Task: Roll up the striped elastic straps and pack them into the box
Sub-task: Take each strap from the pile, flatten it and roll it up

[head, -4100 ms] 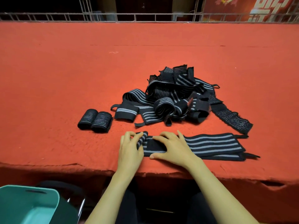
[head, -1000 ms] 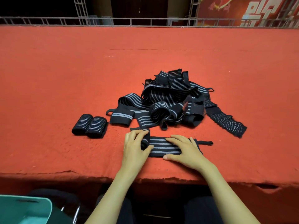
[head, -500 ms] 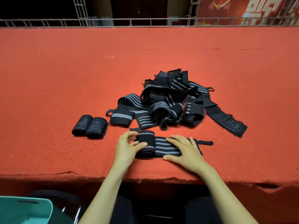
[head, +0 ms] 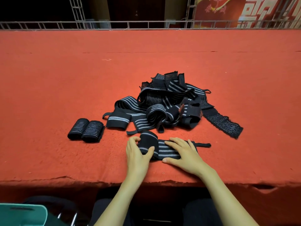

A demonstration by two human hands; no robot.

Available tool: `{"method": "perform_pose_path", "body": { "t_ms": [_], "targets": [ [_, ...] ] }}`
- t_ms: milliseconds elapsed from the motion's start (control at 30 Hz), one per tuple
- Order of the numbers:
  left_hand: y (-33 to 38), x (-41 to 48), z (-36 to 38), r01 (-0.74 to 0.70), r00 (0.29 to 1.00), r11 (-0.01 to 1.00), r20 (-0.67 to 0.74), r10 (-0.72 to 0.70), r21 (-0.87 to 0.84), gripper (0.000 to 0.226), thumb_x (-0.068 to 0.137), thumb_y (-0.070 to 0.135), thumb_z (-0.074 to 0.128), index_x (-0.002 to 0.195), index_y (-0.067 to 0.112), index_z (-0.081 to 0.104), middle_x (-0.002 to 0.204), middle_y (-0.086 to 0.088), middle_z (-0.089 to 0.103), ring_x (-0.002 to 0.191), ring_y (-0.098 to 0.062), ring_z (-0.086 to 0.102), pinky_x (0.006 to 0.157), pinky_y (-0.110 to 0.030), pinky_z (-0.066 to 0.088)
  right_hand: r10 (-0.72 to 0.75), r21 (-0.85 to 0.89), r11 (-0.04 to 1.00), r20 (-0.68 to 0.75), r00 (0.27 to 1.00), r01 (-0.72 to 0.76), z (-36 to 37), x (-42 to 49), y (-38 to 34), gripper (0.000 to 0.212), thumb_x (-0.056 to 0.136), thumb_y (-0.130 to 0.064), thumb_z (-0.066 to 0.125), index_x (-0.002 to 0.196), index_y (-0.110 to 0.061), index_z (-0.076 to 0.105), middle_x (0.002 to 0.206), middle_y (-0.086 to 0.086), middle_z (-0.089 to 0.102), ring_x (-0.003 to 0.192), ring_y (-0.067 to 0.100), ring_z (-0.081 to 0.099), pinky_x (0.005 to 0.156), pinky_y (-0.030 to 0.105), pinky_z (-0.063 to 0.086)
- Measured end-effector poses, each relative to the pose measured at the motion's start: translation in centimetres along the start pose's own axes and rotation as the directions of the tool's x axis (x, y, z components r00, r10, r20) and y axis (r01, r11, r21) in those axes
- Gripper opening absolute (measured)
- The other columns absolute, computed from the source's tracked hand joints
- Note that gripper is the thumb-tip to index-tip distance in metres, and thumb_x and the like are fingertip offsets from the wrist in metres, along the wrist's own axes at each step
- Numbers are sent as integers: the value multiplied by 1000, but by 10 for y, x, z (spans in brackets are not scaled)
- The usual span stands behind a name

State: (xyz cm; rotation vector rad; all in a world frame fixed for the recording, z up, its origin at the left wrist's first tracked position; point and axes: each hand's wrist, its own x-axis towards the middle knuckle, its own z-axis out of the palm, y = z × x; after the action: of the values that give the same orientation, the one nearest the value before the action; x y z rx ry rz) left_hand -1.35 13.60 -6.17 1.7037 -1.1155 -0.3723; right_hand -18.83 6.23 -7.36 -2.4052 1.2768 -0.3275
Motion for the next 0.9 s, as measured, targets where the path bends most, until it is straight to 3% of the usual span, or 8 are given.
{"method": "perform_pose_path", "body": {
  "t_ms": [200,300,367,467,567,667,800,900],
  "targets": [
    [13,-1,20,-225,974,967,20,224,119,42,74,15,75,110,17,53,109,9,45,102,-8,35,89,-15,27,112,8,994,-2,994,-112,-18,-11,17,79,75,-70,59,144,-41,33,153,-16,24,145,8,9,118,47,-7],
    [17,-1,26,-271,961,960,84,265,65,45,71,18,78,111,22,57,110,14,47,103,-5,35,90,-7,27,109,67,992,-35,993,-106,-21,-17,25,82,71,-71,61,143,-40,36,151,-16,28,142,4,15,118,40,-5],
    [17,-1,28,-278,950,961,144,277,-17,52,68,21,81,113,25,57,114,17,49,107,-2,37,92,-3,25,87,97,992,-45,995,-83,-19,-18,29,92,62,-83,52,142,-41,37,149,-18,29,141,2,18,118,37,-4],
    [19,-2,29,-228,928,958,259,268,-174,52,66,28,82,112,29,59,120,23,51,116,3,42,97,-8,30,70,105,993,-78,995,-62,-14,-18,33,97,55,-89,44,140,-42,38,147,-20,31,140,2,19,118,38,-3],
    [24,-4,35,-168,919,952,309,245,-254,39,67,40,75,103,28,66,117,21,56,115,0,50,96,-13,37,69,104,993,-95,993,-59,-14,-18,34,88,63,-79,55,140,-40,39,147,-18,33,140,2,21,119,38,-2],
    [28,-3,40,-109,934,952,297,197,-287,14,82,22,70,95,26,67,108,17,63,106,1,56,87,-14,40,58,129,991,-84,995,-47,-18,-20,38,86,65,-73,63,140,-36,41,147,-14,34,140,6,22,118,34,1],
    [29,4,38,67,946,934,320,53,-352,20,85,5,65,98,21,63,105,5,65,88,1,62,79,-15,45,120,159,981,-54,991,-110,-23,-24,48,83,69,-63,71,141,-34,41,149,-10,30,142,12,16,119,34,11],
    [22,11,40,141,955,949,293,-54,-283,30,77,17,76,98,25,57,109,0,59,88,-8,61,75,-16,46,165,191,970,-51,985,-152,-28,-28,52,81,70,-57,74,140,-31,43,151,-6,29,143,13,14,119,35,10]
  ]
}}
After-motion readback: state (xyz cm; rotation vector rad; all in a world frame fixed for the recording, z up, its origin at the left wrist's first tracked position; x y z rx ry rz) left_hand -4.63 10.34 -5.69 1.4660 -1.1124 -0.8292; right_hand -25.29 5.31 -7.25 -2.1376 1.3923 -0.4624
